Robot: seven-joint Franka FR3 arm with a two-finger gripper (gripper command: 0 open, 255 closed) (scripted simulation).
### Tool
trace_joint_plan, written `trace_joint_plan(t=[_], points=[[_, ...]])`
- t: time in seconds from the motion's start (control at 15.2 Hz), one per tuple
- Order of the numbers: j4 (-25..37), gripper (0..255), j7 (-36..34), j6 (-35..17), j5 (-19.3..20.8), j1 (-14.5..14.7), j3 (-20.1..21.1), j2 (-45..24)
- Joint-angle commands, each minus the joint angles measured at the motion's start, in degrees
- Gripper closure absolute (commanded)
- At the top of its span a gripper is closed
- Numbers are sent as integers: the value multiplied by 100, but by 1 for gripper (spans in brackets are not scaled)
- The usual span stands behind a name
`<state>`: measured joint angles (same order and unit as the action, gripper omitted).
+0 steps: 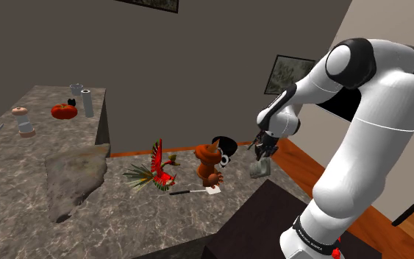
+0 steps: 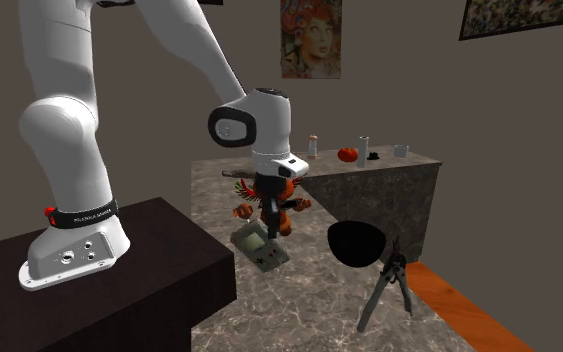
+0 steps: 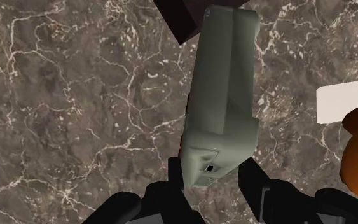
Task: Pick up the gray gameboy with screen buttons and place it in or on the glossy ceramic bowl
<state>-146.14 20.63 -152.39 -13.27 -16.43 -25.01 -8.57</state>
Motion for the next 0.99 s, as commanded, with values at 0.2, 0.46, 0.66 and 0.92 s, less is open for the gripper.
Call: trace_joint_plan(t=[0.2, 0.46, 0.66, 0.92], points=[[-23, 255, -379, 367, 510, 77, -161, 461], [2, 255, -636, 687, 854, 83, -215, 807], [38, 255, -799, 937, 1069, 68, -225, 1053], [303, 255, -874, 1188, 1071, 99, -190, 1040]])
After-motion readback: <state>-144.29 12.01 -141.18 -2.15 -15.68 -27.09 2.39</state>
